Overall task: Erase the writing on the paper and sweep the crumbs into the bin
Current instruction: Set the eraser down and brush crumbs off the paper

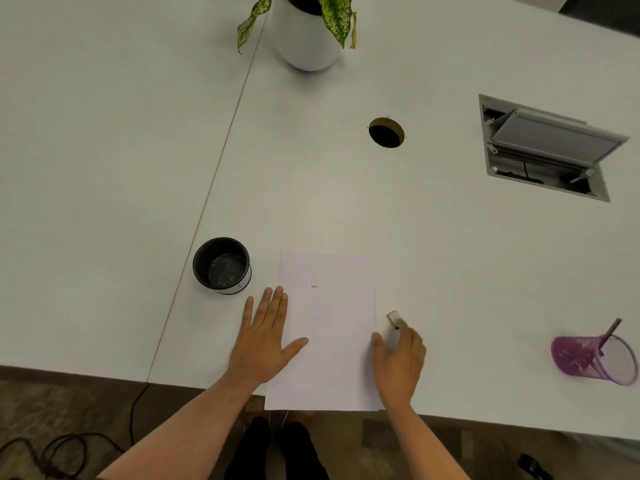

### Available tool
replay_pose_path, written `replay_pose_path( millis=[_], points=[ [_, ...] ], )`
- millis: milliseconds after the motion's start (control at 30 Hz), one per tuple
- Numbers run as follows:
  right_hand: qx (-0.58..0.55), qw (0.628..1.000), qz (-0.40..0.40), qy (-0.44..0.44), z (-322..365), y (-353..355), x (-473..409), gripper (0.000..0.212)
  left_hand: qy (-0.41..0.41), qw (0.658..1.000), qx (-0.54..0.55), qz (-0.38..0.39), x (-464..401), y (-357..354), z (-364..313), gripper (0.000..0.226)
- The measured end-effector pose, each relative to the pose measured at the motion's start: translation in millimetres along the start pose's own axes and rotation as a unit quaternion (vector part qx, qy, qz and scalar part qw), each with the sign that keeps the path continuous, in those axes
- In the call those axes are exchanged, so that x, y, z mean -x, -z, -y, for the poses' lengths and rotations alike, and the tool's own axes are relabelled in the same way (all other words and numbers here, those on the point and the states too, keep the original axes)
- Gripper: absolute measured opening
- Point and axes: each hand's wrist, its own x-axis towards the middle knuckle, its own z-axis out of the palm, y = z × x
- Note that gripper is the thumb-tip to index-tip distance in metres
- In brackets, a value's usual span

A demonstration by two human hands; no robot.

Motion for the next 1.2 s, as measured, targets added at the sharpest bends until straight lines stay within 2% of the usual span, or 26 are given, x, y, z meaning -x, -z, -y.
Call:
replay_pose_path(
  millis=[133,300,467,533,633,700,767,867,933,1000,1067,1133,1200],
  points=[
    [0.031,0.998,0.052,-0.007,3.8,-3.7,32.1,0.056,0.004,1.000,0.002,0.031,15.2,3.9,-0.9,0.092],
    [0.063,0.994,0.081,-0.041,20.3,-4.3,46.6,0.074,0.017,0.997,0.008,0.071,36.3,8.8,-8.1,0.092],
    [0.054,0.990,0.113,-0.059,32.3,-0.5,49.2,0.073,0.042,0.992,0.002,0.115,40.3,15.2,-14.3,0.088],
    [0.007,0.989,0.127,-0.070,34.3,2.3,49.0,0.072,0.047,0.991,-0.005,0.128,40.6,16.0,-16.1,0.088],
    [-0.107,0.975,0.133,-0.142,31.6,4.2,45.6,0.077,0.048,0.987,-0.002,0.152,42.2,15.1,-16.9,0.086],
    [-0.206,0.947,0.143,-0.202,30.6,9.6,44.7,0.078,0.050,0.985,0.015,0.162,41.7,15.8,-17.5,0.086],
    [-0.296,0.911,0.182,-0.223,32.1,17.4,45.3,0.066,0.052,0.985,0.025,0.163,39.7,15.4,-17.1,0.083],
    [-0.336,0.890,0.250,-0.178,31.0,25.8,43.1,0.032,0.057,0.986,0.017,0.155,38.8,13.1,-17.2,0.088],
    [-0.330,0.892,0.274,-0.145,32.0,30.8,43.0,0.023,0.038,0.990,0.031,0.129,38.6,16.8,-17.1,0.102],
    [-0.300,0.904,0.286,-0.106,35.5,36.8,45.1,0.021,0.037,0.989,0.081,0.121,37.9,22.1,-20.3,0.121],
    [-0.260,0.920,0.288,-0.057,41.2,44.1,48.0,0.020,0.060,0.988,0.106,0.099,36.1,31.7,-30.2,0.128],
    [-0.229,0.932,0.280,-0.012,49.2,51.9,50.2,0.023,0.073,0.983,0.158,0.053,33.1,43.9,-47.4,0.121],
    [-0.213,0.939,0.270,0.022,55.7,57.8,51.8,0.025,0.043,0.967,0.247,0.031,29.9,54.6,-66.4,0.108]
  ],
)
